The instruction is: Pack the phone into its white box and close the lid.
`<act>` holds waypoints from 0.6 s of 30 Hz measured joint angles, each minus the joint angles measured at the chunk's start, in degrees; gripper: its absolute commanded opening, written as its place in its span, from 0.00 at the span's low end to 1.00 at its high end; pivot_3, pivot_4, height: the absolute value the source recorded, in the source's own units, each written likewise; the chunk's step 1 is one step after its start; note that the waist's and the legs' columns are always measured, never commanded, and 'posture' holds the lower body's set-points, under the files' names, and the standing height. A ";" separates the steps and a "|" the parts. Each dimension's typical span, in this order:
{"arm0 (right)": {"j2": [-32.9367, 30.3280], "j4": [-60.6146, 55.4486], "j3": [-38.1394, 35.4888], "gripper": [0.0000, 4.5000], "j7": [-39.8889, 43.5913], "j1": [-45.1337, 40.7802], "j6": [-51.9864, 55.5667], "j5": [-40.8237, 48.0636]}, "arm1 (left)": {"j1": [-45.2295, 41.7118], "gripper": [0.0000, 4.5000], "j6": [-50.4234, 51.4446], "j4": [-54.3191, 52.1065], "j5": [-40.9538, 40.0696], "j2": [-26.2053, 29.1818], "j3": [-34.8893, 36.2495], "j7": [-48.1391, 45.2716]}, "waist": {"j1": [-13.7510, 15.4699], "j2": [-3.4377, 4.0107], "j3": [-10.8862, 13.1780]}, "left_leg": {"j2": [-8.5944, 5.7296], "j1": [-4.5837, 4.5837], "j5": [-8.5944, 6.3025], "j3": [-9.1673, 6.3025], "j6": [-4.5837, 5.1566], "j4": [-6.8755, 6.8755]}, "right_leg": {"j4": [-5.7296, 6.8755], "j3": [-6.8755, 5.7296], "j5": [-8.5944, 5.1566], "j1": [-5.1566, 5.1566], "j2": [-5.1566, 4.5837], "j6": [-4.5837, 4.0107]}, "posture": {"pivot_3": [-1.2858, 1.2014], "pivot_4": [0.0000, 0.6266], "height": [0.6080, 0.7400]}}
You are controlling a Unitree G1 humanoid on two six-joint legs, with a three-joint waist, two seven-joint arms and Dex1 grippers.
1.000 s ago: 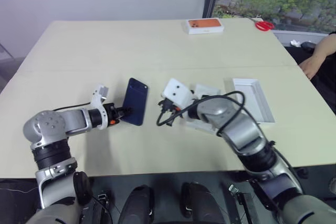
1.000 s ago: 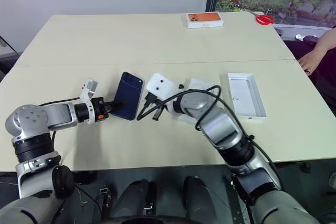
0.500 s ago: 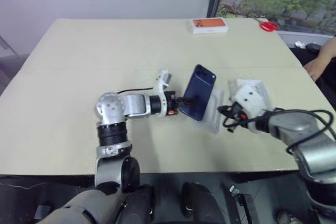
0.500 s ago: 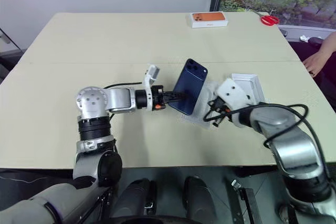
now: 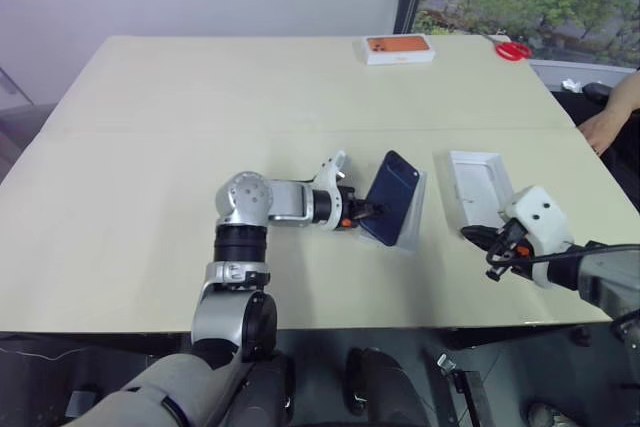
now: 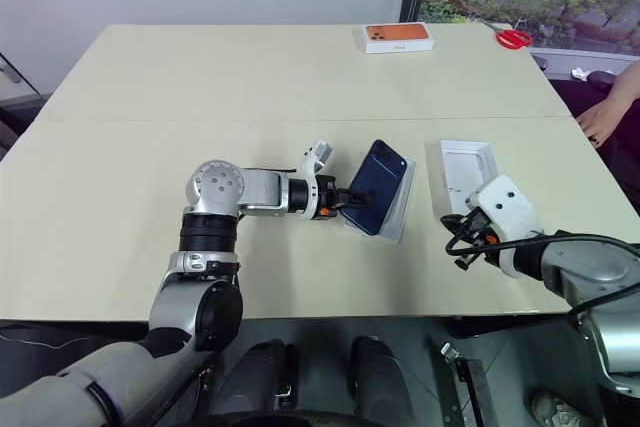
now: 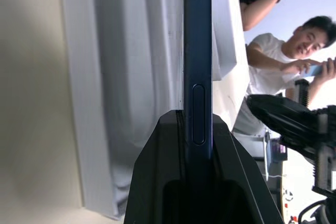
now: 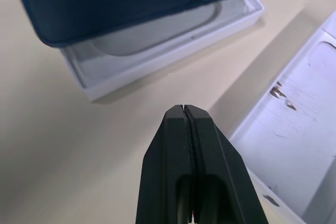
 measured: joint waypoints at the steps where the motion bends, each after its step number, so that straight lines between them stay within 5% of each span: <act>1: 0.00 -0.11 -0.13 0.00 0.20 0.09 -0.29 0.70 | -0.34 0.00 -0.14 0.46 0.06 -0.15 0.29 0.04 | 0.00 0.00 0.00 | 0.00 0.00 0.00 0.00 0.00 0.00 | 0.00 0.00 0.00 0.00 0.00 0.00 | 0.52 0.24 1.00; 18: -0.10 -0.70 -0.48 0.00 -1.03 0.65 -1.97 5.00 | -2.34 0.00 -0.26 4.21 1.86 -2.95 2.66 2.47 | -0.01 0.00 0.00 | 0.00 0.01 0.00 0.00 0.00 0.01 | 0.02 0.00 0.00 0.00 0.00 0.01 | 0.52 0.24 1.00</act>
